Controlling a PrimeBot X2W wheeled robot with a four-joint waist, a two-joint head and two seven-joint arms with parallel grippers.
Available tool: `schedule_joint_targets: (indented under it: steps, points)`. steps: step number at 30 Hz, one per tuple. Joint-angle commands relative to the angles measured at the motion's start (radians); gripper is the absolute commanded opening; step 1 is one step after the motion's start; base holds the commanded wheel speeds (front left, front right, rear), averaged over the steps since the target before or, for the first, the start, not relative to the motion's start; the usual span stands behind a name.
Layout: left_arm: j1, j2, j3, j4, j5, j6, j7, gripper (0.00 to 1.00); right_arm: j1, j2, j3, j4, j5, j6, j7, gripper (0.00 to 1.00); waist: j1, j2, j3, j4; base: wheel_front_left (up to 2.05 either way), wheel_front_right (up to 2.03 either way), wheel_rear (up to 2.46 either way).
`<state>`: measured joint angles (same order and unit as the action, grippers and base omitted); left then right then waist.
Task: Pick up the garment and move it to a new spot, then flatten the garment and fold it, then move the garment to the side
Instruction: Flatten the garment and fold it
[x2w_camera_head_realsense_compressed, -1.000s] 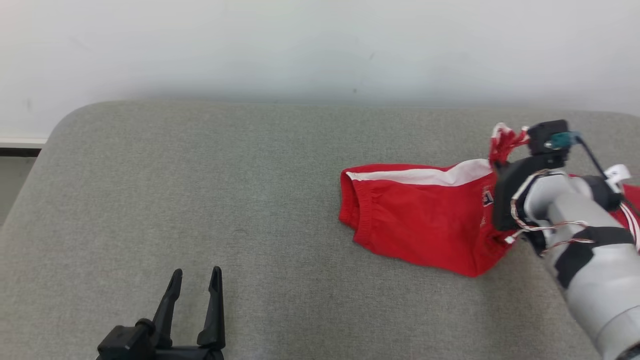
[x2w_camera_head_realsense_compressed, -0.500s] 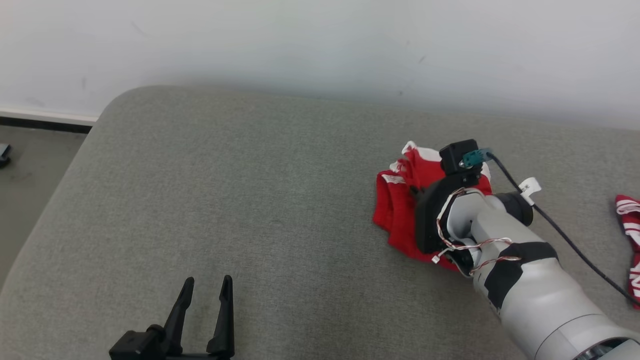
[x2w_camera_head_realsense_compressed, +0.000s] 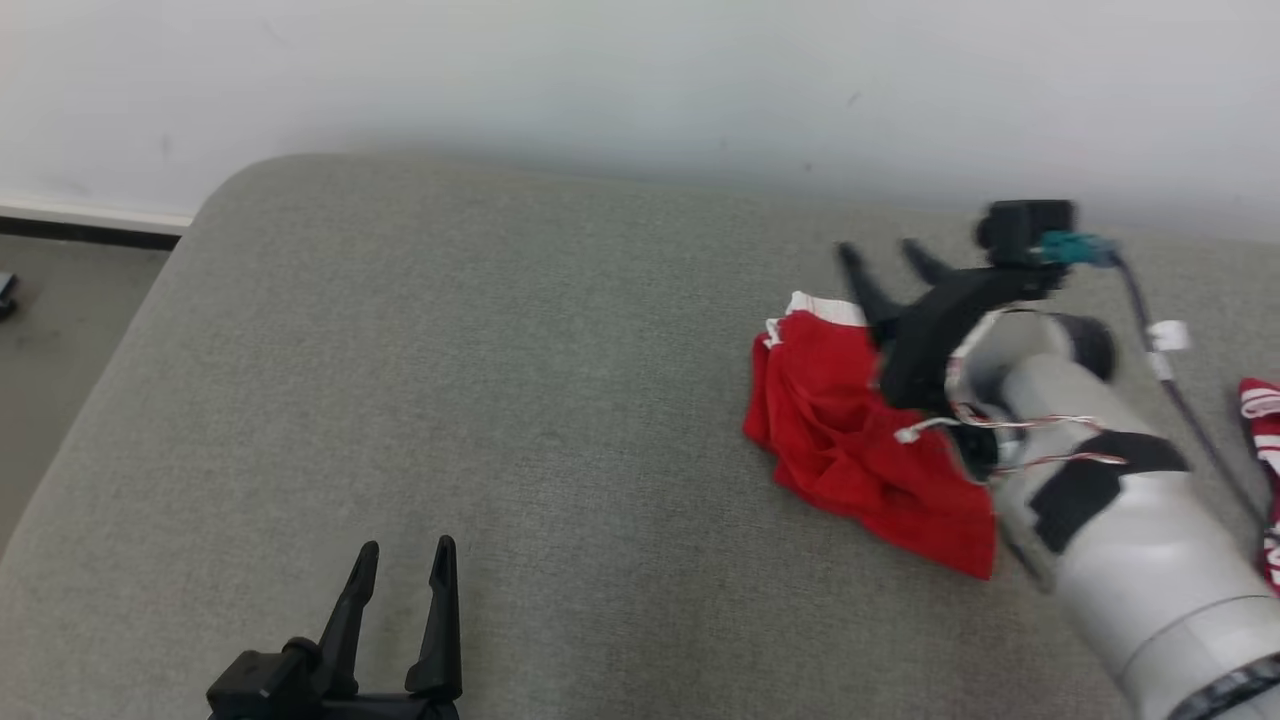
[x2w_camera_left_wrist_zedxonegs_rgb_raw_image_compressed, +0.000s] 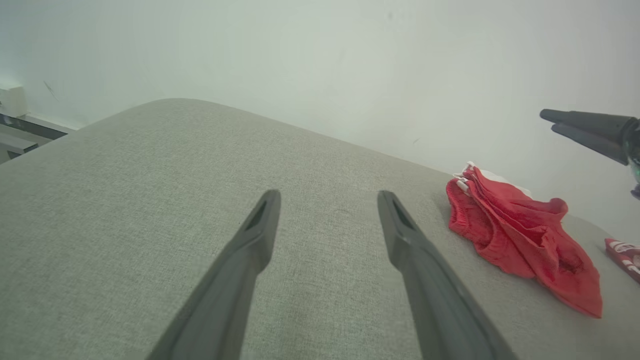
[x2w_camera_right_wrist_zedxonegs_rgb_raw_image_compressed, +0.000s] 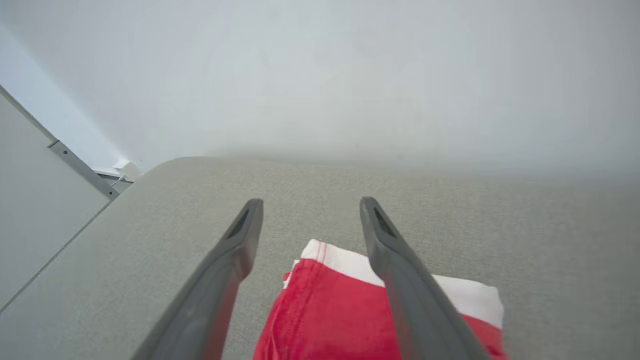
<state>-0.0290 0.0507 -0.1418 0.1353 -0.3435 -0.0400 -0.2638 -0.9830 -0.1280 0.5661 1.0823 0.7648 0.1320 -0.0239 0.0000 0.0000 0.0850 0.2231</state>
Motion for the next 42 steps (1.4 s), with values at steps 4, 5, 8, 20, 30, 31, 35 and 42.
schedule_joint_targets:
  steps: [4, 5, 8, 20, 30, 31, 35, 42]
  points:
    - [0.004, 0.0, 0.002, 0.0, 0.005, -0.004, 0.0, 1.0, 0.029, -0.112, 0.006, 0.045, -0.03, -0.003, -0.046, 1.0, 0.0, 0.0, -0.012, -0.042, 0.0, 0.0, 0.0]
    - [0.002, 0.0, 0.0, 0.0, 0.004, -0.005, 0.0, 1.0, 0.038, -0.131, 0.013, 0.059, -0.044, -0.003, -0.052, 0.79, 0.0, 0.0, -0.011, -0.046, 0.0, 0.0, 0.0]
    - [-0.003, 0.0, -0.004, 0.001, 0.002, -0.008, 0.0, 1.0, 0.063, -0.146, 0.025, 0.083, -0.059, -0.003, -0.061, 0.0, 0.0, 0.0, -0.006, -0.051, 0.0, 0.0, 0.0]
    - [-0.017, 0.0, 0.02, 0.014, 0.02, -0.019, 0.0, 1.0, 0.213, -0.005, 0.148, 0.014, -0.064, -0.003, -0.05, 0.0, 0.0, 0.0, 0.004, -0.081, 0.0, 0.0, 0.0]
    - [0.011, 0.0, 0.046, 0.026, 0.03, -0.021, 0.0, 1.0, 0.36, 0.063, 0.271, -0.287, 0.12, -0.003, -0.013, 0.0, 0.0, 0.0, -0.049, -0.135, 0.0, 0.0, 0.0]
    - [0.014, 0.0, 0.05, 0.027, 0.033, -0.021, 0.0, 1.0, 0.367, 0.052, 0.27, -0.312, 0.133, -0.003, -0.026, 0.0, 0.0, 0.0, -0.055, -0.144, 0.0, 0.0, 0.0]
    - [0.019, 0.0, 0.075, 0.037, 0.044, -0.017, 0.0, 1.0, 0.383, -0.003, 0.246, -0.397, 0.139, -0.003, -0.126, 0.0, 0.0, 0.0, -0.082, -0.183, 0.0, 0.0, 0.0]
    - [0.021, 0.0, 0.121, 0.047, 0.061, -0.016, 0.0, 1.0, 0.43, -0.115, 0.104, -0.46, 0.014, -0.003, -0.236, 1.0, 0.0, 0.0, -0.108, -0.253, 0.0, 0.0, 0.0]
